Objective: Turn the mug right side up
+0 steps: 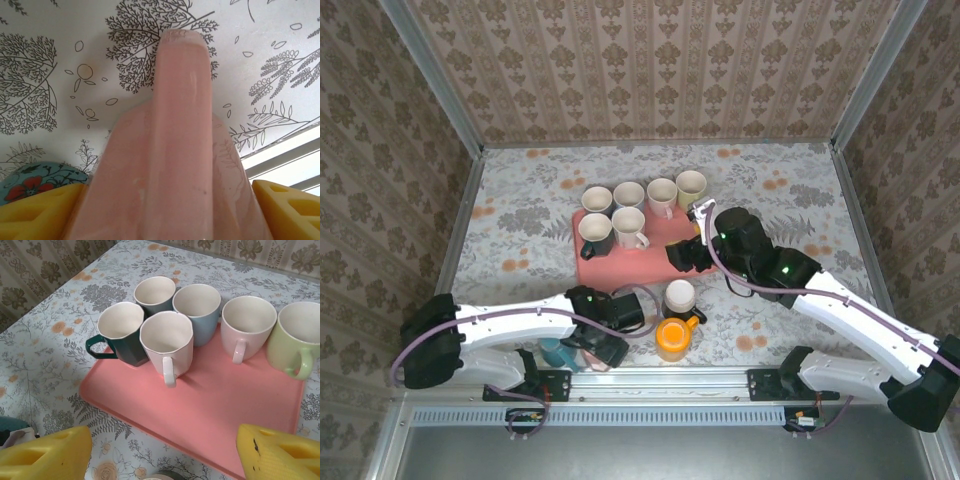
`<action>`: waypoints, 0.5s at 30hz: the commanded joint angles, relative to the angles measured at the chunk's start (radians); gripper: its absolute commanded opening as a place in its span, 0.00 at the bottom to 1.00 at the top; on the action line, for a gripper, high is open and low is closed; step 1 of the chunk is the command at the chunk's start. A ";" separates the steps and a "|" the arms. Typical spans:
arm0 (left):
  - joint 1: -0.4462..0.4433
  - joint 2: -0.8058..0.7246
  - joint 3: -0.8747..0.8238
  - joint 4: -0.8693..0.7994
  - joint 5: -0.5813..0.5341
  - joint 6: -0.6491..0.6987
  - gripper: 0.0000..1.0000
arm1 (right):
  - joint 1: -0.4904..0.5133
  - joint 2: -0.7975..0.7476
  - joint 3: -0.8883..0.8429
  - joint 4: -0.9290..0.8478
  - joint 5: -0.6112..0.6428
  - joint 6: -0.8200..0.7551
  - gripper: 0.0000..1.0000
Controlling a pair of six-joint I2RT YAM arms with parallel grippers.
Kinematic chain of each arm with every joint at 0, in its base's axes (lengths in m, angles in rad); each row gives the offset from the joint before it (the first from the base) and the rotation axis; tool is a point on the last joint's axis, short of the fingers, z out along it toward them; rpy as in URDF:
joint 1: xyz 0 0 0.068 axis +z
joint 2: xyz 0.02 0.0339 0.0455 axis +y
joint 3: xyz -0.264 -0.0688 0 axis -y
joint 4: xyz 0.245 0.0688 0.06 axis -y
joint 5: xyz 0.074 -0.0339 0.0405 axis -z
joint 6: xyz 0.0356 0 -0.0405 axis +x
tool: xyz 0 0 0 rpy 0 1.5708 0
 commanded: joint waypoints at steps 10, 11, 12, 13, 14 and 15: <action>0.003 -0.082 0.232 -0.109 -0.296 0.141 0.44 | -0.007 -0.040 0.014 -0.022 -0.008 0.054 0.77; 0.002 -0.100 0.270 -0.121 -0.329 0.168 0.43 | -0.007 -0.049 0.021 -0.027 -0.004 0.061 0.76; 0.001 -0.116 0.300 -0.129 -0.359 0.192 0.41 | -0.008 -0.056 0.027 -0.031 -0.002 0.068 0.76; -0.001 -0.134 0.335 -0.131 -0.396 0.225 0.37 | -0.010 -0.064 0.033 -0.034 0.000 0.077 0.76; -0.004 -0.152 0.369 -0.122 -0.421 0.275 0.35 | -0.010 -0.070 0.040 -0.038 -0.001 0.088 0.76; -0.006 -0.168 0.396 -0.113 -0.443 0.325 0.34 | -0.011 -0.074 0.048 -0.044 -0.003 0.098 0.76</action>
